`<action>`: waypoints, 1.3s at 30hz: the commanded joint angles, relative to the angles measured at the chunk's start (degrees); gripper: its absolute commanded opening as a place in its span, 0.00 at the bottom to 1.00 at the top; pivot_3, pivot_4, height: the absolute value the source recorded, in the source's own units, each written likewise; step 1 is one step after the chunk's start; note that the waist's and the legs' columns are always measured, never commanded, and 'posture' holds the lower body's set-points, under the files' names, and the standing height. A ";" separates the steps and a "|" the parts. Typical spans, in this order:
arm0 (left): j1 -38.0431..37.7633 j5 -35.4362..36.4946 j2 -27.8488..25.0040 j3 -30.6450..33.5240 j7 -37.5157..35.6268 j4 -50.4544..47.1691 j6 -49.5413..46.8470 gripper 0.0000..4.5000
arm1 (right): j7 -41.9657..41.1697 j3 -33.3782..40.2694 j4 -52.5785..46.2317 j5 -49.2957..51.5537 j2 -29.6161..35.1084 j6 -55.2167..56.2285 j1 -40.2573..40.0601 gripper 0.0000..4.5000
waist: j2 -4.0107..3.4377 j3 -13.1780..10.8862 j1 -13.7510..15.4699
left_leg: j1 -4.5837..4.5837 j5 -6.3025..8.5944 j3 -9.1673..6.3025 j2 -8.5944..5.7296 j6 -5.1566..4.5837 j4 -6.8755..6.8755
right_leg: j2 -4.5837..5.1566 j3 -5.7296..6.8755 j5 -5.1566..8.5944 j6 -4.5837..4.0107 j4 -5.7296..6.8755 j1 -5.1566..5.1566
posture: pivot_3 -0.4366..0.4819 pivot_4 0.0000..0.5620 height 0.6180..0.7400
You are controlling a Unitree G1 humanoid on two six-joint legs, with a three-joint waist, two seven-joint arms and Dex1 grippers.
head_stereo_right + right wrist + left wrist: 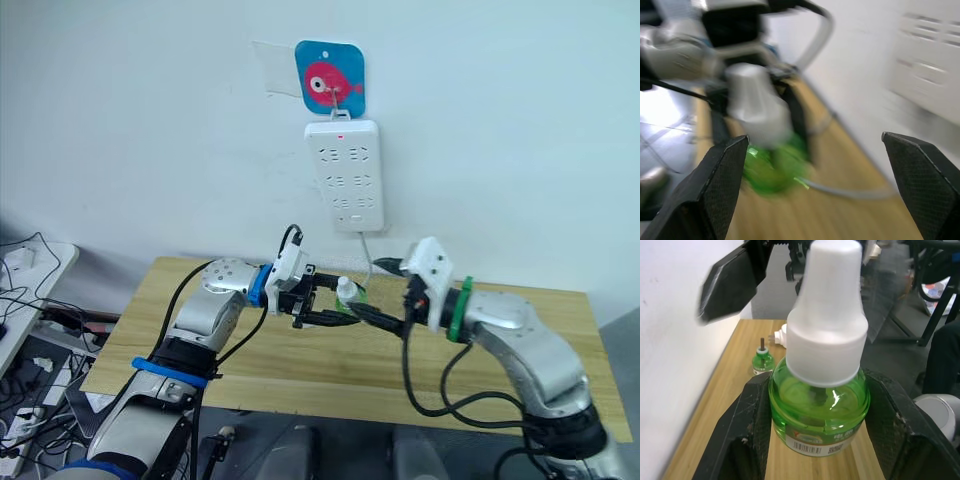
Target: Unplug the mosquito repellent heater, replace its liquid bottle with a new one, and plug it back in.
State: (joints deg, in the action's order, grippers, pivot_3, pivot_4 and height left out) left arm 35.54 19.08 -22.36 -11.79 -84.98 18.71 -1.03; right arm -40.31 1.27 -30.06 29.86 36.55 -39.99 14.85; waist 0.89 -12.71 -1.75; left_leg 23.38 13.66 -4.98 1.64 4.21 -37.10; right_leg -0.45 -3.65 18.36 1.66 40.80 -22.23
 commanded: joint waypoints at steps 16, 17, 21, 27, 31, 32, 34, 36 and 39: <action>1.28 0.40 0.12 0.27 -2.02 0.17 1.27 0.50 | 5.25 -4.95 -6.34 12.83 -8.38 -8.83 6.84 0.99 | 0.00 0.00 -0.95 | -0.07 -0.07 0.00 0.03 -0.12 0.04 | -0.06 -0.03 -0.01 -0.02 0.07 0.02 | 0.49 0.30 1.00; 1.30 0.39 0.13 0.26 -2.09 0.17 1.28 0.50 | 5.16 -5.64 -6.07 12.33 -8.43 -8.41 6.93 0.99 | 0.00 0.00 -0.95 | -0.07 -0.07 0.00 0.03 -0.12 0.04 | -0.06 -0.02 -0.01 -0.02 0.07 0.02 | 0.49 0.30 1.00; 1.49 0.25 0.10 0.19 -2.25 0.34 1.25 0.50 | 4.88 -7.47 -4.18 9.79 -8.88 -6.09 7.85 0.80 | 0.00 0.00 -0.95 | -0.08 -0.07 -0.01 0.03 -0.12 0.03 | -0.06 -0.02 -0.01 -0.02 0.08 0.02 | 0.49 0.30 1.00; 0.49 0.41 -0.41 -0.32 -3.00 -1.45 0.49 0.50 | 4.47 -8.57 -3.13 7.89 -9.02 -3.94 8.23 0.35 | 0.00 0.00 -0.95 | -0.07 -0.07 -0.01 0.04 -0.12 0.04 | -0.07 -0.01 -0.01 -0.02 0.08 0.01 | 0.50 0.31 1.00; 0.42 0.13 -0.52 -0.31 -3.15 -1.07 0.88 0.50 | 4.09 -8.42 -3.59 7.85 -8.58 -3.68 8.14 0.06 | 0.00 0.00 -0.88 | -0.08 -0.07 -0.02 0.04 -0.12 0.04 | -0.06 -0.01 -0.01 -0.02 0.08 0.01 | 0.51 0.30 1.00; 0.48 0.06 -0.51 -0.32 -3.18 -0.88 1.02 0.50 | 3.88 -8.29 -3.82 8.02 -8.43 -3.75 8.03 0.06 | 0.00 0.00 -0.85 | -0.08 -0.07 -0.02 0.04 -0.12 0.04 | -0.06 0.00 -0.01 -0.02 0.08 0.01 | 0.51 0.30 1.00; 0.66 -0.02 -0.48 -0.31 -3.20 -0.57 1.22 0.50 | 3.87 -7.60 -4.48 8.92 -8.42 -4.12 8.06 0.06 | 0.00 0.00 -0.84 | -0.08 -0.07 -0.02 0.04 -0.12 0.04 | -0.06 -0.01 -0.01 -0.02 0.08 0.01 | 0.51 0.30 1.00; 0.74 -0.07 -0.47 -0.24 -3.13 -0.39 1.32 0.50 | 4.35 -5.97 -5.59 11.05 -8.69 -4.87 8.80 0.06 | 0.00 0.00 -0.84 | -0.08 -0.07 -0.02 0.04 -0.12 0.04 | -0.06 -0.01 -0.01 -0.02 0.08 0.01 | 0.51 0.30 1.00; 0.50 -0.26 -0.60 0.11 -2.71 0.19 1.59 0.50 | 8.63 -0.67 -6.91 15.04 -10.55 -5.21 12.36 0.06 | 0.00 0.00 -0.94 | -0.07 -0.07 -0.01 0.04 -0.12 0.04 | -0.06 -0.02 -0.01 -0.02 0.09 -0.01 | 0.51 0.30 1.00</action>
State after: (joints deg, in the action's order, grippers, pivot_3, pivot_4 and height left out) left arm 35.93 18.75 -22.60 -12.01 -87.32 20.04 -0.57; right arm -34.28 -4.46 -33.76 42.00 26.49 -45.79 24.48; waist 0.89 -12.71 -2.69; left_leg 23.30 13.59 -4.98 1.68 4.09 -37.06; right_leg -0.52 -3.69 18.35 1.64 40.91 -22.24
